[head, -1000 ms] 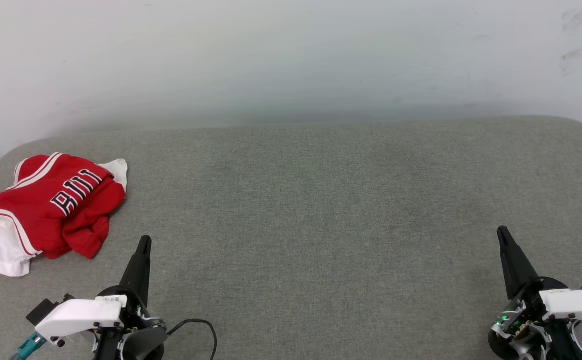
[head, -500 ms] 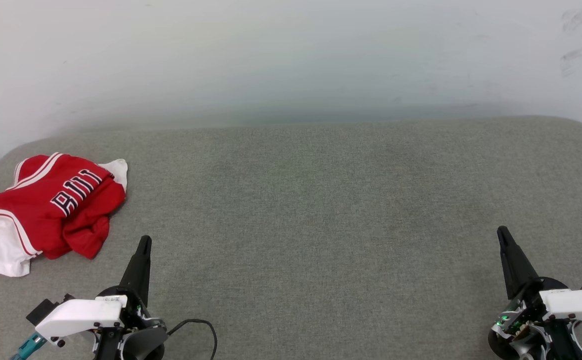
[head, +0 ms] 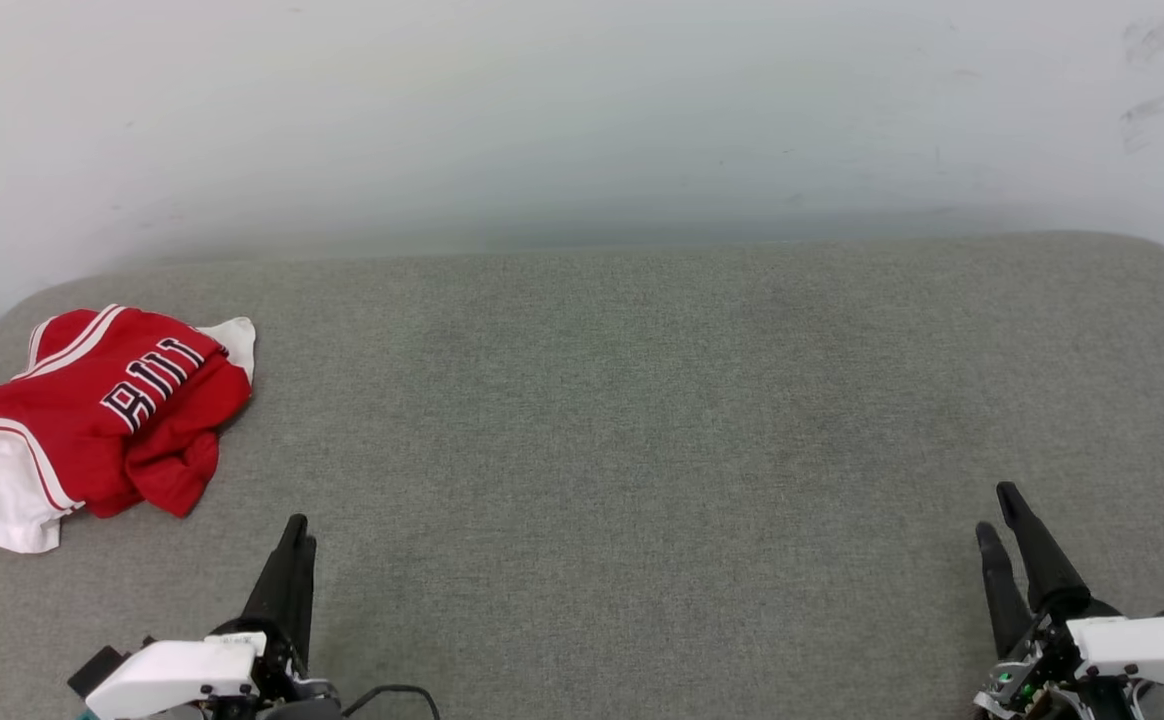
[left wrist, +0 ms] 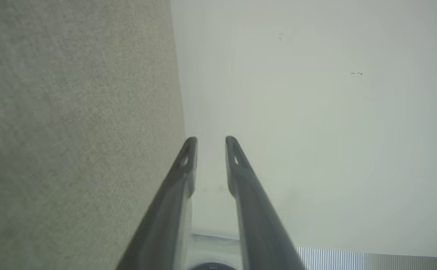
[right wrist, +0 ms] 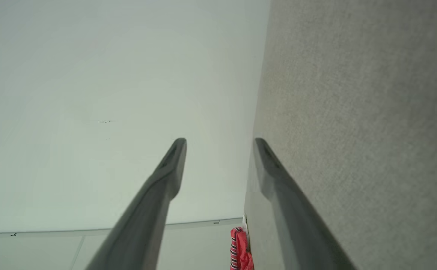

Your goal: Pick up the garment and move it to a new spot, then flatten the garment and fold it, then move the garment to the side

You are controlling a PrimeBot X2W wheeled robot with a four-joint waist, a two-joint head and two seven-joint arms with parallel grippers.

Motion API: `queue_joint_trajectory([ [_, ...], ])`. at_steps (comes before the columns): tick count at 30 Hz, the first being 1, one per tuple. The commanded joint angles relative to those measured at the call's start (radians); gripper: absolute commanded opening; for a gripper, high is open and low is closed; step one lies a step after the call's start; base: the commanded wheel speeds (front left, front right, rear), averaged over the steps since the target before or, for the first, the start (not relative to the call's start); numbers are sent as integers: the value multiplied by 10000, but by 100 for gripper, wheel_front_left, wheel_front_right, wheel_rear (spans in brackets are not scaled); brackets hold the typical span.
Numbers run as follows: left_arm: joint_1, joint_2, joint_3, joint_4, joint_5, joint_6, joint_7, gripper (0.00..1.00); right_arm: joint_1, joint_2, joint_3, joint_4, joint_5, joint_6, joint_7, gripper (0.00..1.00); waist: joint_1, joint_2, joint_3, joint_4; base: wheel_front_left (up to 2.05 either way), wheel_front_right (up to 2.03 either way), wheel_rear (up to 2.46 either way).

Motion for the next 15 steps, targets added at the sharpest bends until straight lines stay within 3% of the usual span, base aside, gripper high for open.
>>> queue_joint_trajectory([
  [1,-68,5,-42,-147,74,-1,-100,100,-44,1,87,-151,-59,0,-104,100,0,0,5,-2,0,0,0],
  [15,172,11,-85,-543,925,-7,-785,100,76,4,305,-333,-876,0,-792,100,0,0,34,-35,0,0,0],
])
